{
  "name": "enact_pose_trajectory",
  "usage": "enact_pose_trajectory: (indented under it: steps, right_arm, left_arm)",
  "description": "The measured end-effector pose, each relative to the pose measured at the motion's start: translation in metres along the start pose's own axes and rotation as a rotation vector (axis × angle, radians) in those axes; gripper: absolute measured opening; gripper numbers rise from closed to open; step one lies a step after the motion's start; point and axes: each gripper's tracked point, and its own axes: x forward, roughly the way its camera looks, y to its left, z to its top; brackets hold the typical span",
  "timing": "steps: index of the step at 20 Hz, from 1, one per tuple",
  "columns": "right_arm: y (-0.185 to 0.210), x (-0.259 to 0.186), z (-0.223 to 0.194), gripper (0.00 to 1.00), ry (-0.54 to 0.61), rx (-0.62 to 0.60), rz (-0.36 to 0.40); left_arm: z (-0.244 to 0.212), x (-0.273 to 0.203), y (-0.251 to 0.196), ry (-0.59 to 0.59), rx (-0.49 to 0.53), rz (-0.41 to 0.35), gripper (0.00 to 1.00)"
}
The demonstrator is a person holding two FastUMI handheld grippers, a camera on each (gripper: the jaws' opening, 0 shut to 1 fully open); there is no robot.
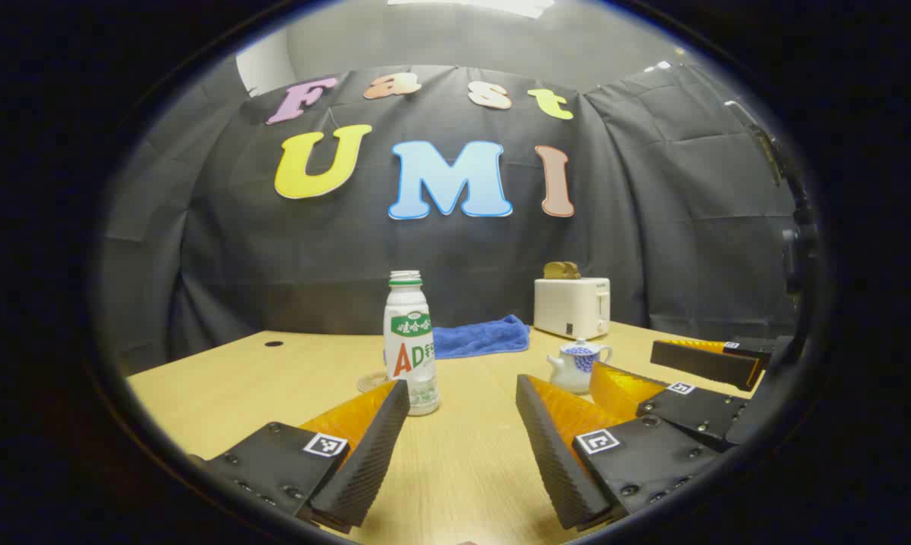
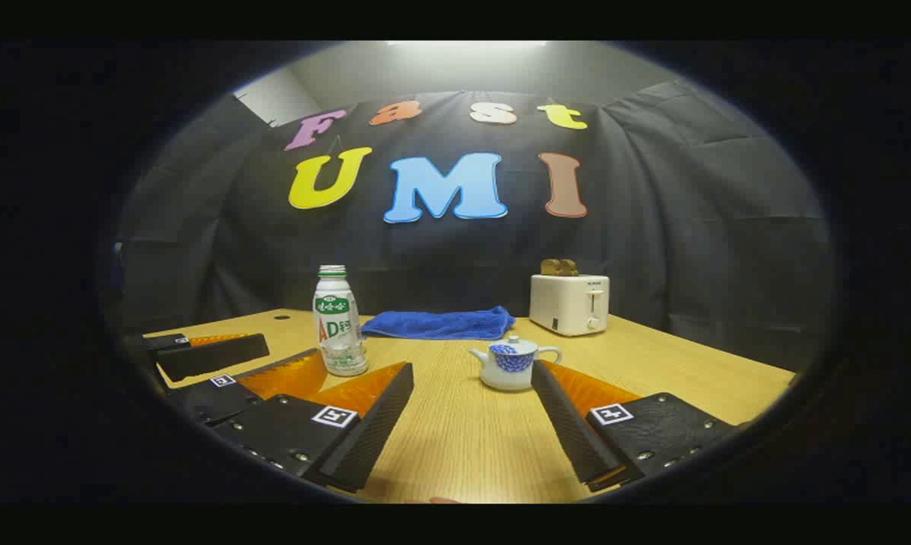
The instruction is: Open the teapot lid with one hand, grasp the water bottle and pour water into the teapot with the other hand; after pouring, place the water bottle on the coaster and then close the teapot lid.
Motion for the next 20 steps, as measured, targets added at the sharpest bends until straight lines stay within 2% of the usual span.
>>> enact_pose_trajectory:
  steps: [2,3,4,6,9,11,12,20]
  right_arm:
    - [-0.003,-0.001,0.000,0.96,0.001,-0.004,-0.030]
    - [-0.001,-0.002,0.002,0.96,-0.004,-0.004,-0.015]
    - [0.001,-0.002,0.001,0.96,-0.002,-0.006,0.004]
    - [0.003,0.000,0.000,0.96,0.000,-0.008,0.035]
    - [0.003,0.000,0.001,0.96,-0.003,-0.010,0.039]
    - [-0.003,-0.002,0.000,0.96,0.004,-0.007,-0.018]
    - [-0.001,-0.004,0.003,0.96,-0.003,-0.006,-0.023]
    - [0.001,-0.001,0.002,0.96,-0.003,-0.007,0.012]
  left_arm:
    - [0.001,-0.002,0.000,-0.007,0.001,0.005,1.00]
    - [0.001,-0.002,0.002,-0.006,0.001,0.013,1.00]
    - [0.001,-0.001,0.002,-0.004,0.002,0.019,0.94]
    - [0.001,-0.002,0.003,-0.006,0.001,0.030,0.94]
    - [0.001,-0.001,0.011,-0.003,0.002,0.078,0.94]
    - [0.002,-0.001,0.012,-0.003,0.001,0.079,0.94]
    - [0.003,0.000,0.012,-0.003,0.001,0.079,0.94]
    - [0.003,0.000,0.011,0.001,0.003,0.079,0.94]
